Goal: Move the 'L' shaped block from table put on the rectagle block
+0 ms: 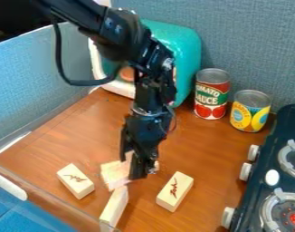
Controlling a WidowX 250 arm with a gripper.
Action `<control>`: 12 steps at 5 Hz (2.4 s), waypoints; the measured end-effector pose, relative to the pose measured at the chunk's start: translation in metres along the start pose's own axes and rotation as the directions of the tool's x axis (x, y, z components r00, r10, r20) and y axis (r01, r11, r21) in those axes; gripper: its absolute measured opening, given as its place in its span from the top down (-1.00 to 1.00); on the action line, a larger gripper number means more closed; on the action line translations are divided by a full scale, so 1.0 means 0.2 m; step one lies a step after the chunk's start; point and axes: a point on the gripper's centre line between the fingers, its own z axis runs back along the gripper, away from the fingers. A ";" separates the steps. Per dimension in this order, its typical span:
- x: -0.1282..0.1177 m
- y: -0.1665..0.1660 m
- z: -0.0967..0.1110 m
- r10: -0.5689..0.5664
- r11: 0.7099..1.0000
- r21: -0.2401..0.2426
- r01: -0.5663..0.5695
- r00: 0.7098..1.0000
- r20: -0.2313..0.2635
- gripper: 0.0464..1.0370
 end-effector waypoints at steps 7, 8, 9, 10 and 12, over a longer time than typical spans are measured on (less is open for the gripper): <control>0.02 0.23 -0.06 0.199 0.979 -0.046 -0.199 0.980 -0.015 -0.82; 0.02 0.23 -0.06 0.237 0.969 -0.072 -0.237 0.972 -0.013 -0.95; -0.01 0.24 -0.06 0.286 0.952 -0.107 -0.287 0.958 -0.025 -0.93; -0.09 0.29 0.04 0.347 0.928 -0.148 -0.341 0.938 0.015 -0.93; -0.20 0.33 0.14 0.472 0.872 -0.173 -0.459 0.881 0.043 -0.93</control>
